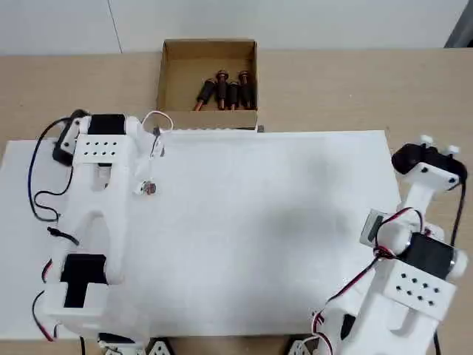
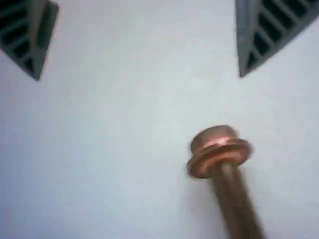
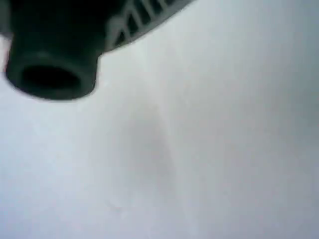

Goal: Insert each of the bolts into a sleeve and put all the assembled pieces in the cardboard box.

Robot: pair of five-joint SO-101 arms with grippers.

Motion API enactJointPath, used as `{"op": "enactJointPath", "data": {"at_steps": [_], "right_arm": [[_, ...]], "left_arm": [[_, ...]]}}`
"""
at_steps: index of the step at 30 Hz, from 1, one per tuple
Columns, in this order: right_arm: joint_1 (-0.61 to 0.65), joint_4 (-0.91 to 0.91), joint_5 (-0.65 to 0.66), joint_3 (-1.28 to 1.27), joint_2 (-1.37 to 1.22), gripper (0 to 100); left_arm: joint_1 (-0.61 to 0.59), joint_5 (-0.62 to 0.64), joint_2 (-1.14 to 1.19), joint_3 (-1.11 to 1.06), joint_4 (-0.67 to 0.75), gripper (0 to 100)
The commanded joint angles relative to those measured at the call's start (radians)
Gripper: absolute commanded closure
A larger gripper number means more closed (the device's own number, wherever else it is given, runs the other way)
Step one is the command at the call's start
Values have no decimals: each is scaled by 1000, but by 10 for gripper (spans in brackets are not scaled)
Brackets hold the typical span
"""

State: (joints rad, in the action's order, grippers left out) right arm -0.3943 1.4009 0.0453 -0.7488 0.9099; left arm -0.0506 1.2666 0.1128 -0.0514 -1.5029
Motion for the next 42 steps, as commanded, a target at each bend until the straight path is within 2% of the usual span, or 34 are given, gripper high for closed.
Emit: {"op": "enactJointPath", "data": {"at_steps": [1, 5, 11, 18, 25, 36, 42], "right_arm": [[-5, -1, -9, 6, 21, 995], [-5, 4, -9, 6, 21, 995], [-2, 2, -9, 6, 21, 995], [-2, 4, -9, 6, 21, 995], [-2, 4, -8, 6, 21, 995], [-2, 4, -8, 6, 21, 995], [-2, 7, -3, 6, 21, 995]], "left_arm": [[-20, -218, -54, 105, -123, 760], [-52, -373, -52, 203, -249, 760], [-114, -595, -60, 213, -252, 760], [-175, -1158, -61, 211, -250, 761], [-187, -1691, -51, 208, -249, 761], [-186, -2291, -2, 211, -206, 761], [-186, -2530, 103, 213, -206, 761]]}}
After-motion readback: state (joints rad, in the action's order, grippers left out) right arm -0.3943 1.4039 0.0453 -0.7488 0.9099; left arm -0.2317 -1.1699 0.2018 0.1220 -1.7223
